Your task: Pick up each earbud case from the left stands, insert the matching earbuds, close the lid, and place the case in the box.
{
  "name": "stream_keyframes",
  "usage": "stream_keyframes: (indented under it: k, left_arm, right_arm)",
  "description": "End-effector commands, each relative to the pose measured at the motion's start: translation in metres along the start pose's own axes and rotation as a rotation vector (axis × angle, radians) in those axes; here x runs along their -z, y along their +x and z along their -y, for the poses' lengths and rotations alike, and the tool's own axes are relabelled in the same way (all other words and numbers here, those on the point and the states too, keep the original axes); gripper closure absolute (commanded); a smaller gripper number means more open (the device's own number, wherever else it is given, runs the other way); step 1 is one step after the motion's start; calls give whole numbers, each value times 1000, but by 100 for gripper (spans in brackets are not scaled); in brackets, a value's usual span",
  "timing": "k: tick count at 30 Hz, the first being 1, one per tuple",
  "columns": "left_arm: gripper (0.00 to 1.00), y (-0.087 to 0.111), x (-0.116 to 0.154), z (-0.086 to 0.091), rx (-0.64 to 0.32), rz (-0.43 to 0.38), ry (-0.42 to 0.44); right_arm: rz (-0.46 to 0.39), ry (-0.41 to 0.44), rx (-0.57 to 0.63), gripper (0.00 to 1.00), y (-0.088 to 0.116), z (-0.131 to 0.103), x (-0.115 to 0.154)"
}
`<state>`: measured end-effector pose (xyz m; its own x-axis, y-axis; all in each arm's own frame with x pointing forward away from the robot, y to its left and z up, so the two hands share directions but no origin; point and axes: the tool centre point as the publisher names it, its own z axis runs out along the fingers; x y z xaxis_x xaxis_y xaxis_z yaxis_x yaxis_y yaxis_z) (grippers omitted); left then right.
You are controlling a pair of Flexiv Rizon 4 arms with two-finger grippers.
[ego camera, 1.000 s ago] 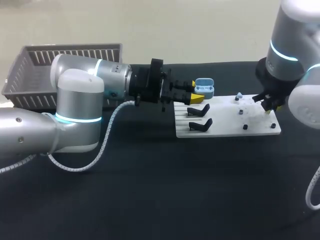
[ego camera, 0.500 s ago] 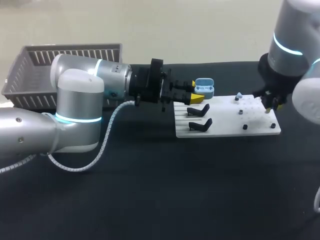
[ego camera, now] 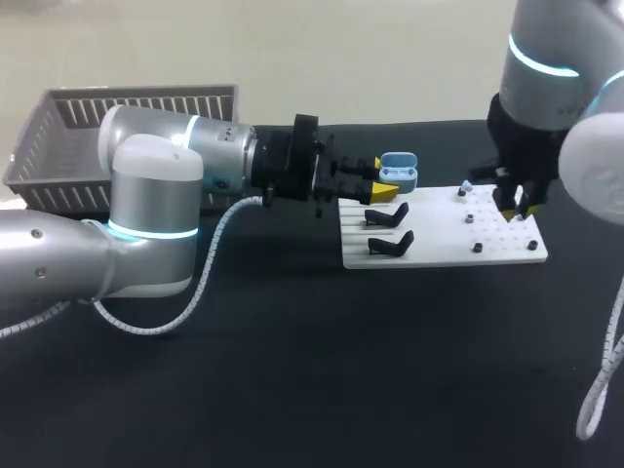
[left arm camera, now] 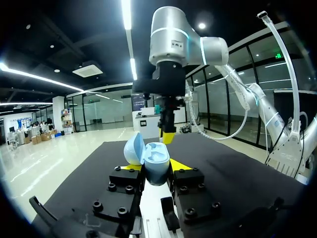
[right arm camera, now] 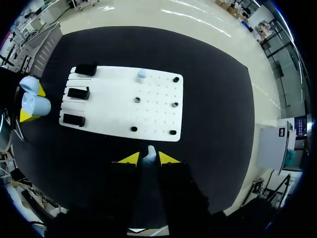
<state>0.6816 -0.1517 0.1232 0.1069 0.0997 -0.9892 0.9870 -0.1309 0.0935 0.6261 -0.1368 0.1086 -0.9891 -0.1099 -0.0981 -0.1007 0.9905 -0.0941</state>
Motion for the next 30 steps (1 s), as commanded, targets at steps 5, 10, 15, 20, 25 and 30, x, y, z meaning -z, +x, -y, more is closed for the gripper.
stream_keyframes:
  k: [5, 10, 15, 20, 25, 30]
  left_arm:
    - [100, 1, 0, 1, -3, 3, -4]
    - [100, 1, 0, 1, -3, 3, -4]
    - [100, 1, 0, 1, -3, 3, -4]
    - [100, 1, 0, 1, -3, 3, -4]
    - [100, 1, 0, 1, -3, 3, -4]
    - [100, 1, 0, 1, -3, 3, -4]
  right_arm:
    - [-16, -27, -2, 100, 14, -39, 26]
    - [-16, -27, -2, 100, 14, -39, 26]
    - [-16, -27, -2, 100, 14, -39, 26]
    - [-16, -27, -2, 100, 14, -39, 26]
    - [3, -44, -38, 100, 14, -48, 34]
    - [23, -36, -136, 100, 17, -64, 46]
